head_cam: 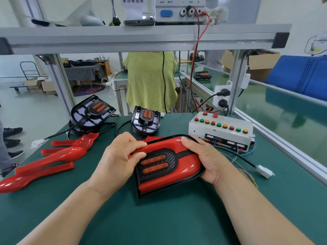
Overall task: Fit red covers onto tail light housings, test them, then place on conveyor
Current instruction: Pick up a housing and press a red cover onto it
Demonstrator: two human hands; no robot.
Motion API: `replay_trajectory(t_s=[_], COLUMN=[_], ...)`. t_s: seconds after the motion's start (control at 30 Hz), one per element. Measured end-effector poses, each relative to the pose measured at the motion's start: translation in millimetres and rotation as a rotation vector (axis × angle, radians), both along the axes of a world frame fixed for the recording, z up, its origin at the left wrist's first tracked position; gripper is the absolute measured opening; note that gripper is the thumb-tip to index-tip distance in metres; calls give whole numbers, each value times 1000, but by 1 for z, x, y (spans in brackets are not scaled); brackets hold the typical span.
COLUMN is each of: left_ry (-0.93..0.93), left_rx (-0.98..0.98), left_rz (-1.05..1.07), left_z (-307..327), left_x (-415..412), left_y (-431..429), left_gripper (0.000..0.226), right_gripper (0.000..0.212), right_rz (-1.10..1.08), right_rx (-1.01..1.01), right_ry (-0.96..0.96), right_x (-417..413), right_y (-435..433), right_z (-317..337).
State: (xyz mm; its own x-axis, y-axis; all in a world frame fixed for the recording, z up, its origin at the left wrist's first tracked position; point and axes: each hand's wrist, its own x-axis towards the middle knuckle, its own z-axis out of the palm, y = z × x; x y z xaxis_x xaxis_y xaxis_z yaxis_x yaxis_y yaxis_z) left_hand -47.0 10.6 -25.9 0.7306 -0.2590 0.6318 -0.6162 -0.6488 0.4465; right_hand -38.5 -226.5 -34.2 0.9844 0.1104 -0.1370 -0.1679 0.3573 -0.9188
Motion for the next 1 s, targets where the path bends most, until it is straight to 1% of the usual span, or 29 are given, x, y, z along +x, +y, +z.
replay_trajectory(t_s=[0.13, 0.23, 0.3, 0.37, 0.47, 0.5, 0.57, 0.63, 0.77, 0.9, 1.0], left_ry=[147, 343, 482, 612, 763, 811, 884, 929, 984, 982, 945], left_rx=[-145, -284, -358, -385, -429, -469, -555, -624, -675, -688, -730], left_rz=[20, 24, 76, 79, -16, -62, -138, -187, -241, -242, -235], left_z=[-5, -2, 2, 3, 3, 4, 6, 6, 6, 5, 2], left_x=[3, 8, 12, 13, 14, 14, 13, 13, 12, 13, 14], left_y=[1, 3, 8, 13, 16, 15, 13, 12, 12, 13, 10], left_gripper=[25, 28, 28, 46, 61, 63, 58, 55, 52, 48, 42], right_gripper=[51, 51, 49, 49, 48, 48, 48, 46, 45, 49, 54], right_rz=[-44, -55, -52, -49, -47, -47, -46, -51, -61, -64, -61], right_rx=[3, -7, -14, -23, -34, -34, -31, -30, -26, -31, -24], right_ry=[7, 14, 19, 20, 13, 9, -2, -9, -20, -21, -21], right_x=[-1, 0, 0, 0, 1, 1, 1, 1, 2, 2, 3], right_y=[1, 0, 0, 0, -1, -1, -1, 0, 1, 1, 1], right_z=[1, 1, 1, 0, 0, 0, -1, -1, -3, -4, -5])
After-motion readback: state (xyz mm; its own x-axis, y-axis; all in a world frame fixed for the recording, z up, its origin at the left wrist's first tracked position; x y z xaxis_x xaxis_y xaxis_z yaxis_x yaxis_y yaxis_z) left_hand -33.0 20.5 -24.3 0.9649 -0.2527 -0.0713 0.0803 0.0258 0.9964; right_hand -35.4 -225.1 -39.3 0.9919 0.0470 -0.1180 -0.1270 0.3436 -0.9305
